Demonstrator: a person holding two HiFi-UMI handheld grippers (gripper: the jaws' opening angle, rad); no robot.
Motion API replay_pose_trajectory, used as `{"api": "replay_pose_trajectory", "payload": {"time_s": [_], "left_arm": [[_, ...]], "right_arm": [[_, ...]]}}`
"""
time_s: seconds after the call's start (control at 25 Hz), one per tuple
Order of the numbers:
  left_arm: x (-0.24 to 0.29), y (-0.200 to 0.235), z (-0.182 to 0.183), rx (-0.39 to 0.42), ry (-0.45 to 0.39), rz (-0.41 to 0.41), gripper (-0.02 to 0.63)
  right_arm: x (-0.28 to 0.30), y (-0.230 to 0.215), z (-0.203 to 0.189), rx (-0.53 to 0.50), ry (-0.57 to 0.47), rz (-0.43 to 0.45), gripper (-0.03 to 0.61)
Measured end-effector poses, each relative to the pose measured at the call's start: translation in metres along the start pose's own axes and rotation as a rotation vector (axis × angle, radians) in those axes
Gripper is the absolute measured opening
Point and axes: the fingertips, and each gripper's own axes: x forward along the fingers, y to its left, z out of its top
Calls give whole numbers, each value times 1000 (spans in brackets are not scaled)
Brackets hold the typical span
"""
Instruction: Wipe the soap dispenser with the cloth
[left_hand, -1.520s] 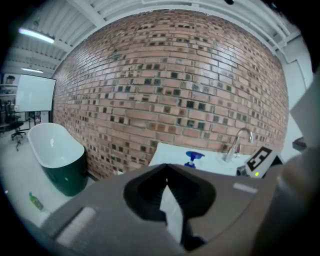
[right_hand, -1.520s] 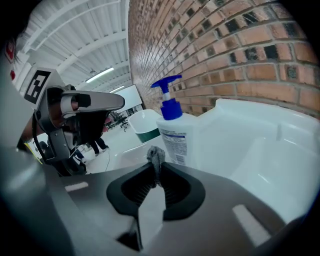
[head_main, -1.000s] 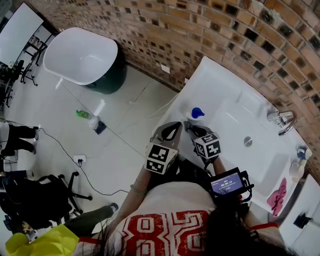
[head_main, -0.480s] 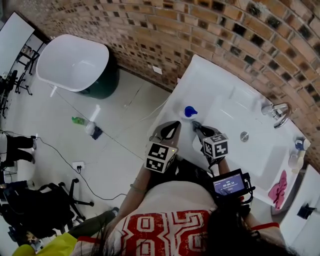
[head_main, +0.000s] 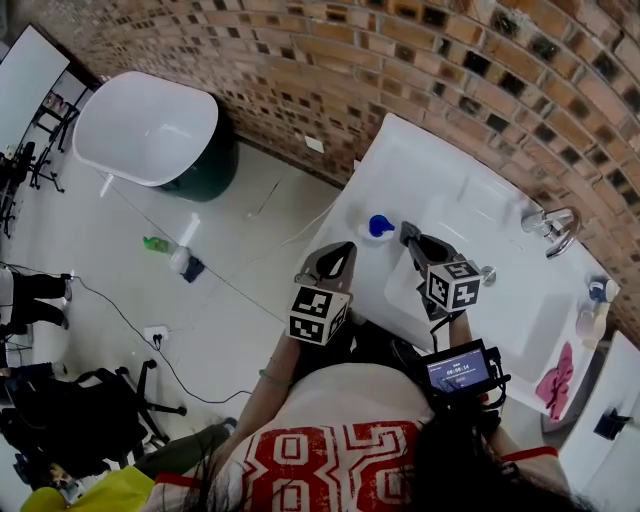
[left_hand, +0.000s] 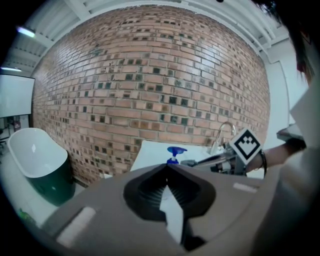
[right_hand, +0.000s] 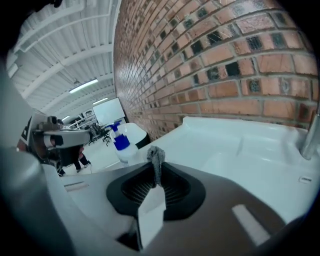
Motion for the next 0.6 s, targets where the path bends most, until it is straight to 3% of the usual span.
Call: {"api": "replay_pose_trajectory", "payload": {"time_s": [0.24, 0.6], "left_arm": [[-6, 11, 2, -21, -11, 39, 5], [-11, 22, 0, -43, -13, 80, 5]], "right_arm": [[8, 12, 25, -79, -29, 110, 48], [8, 37, 11, -48, 6, 207, 48]]}}
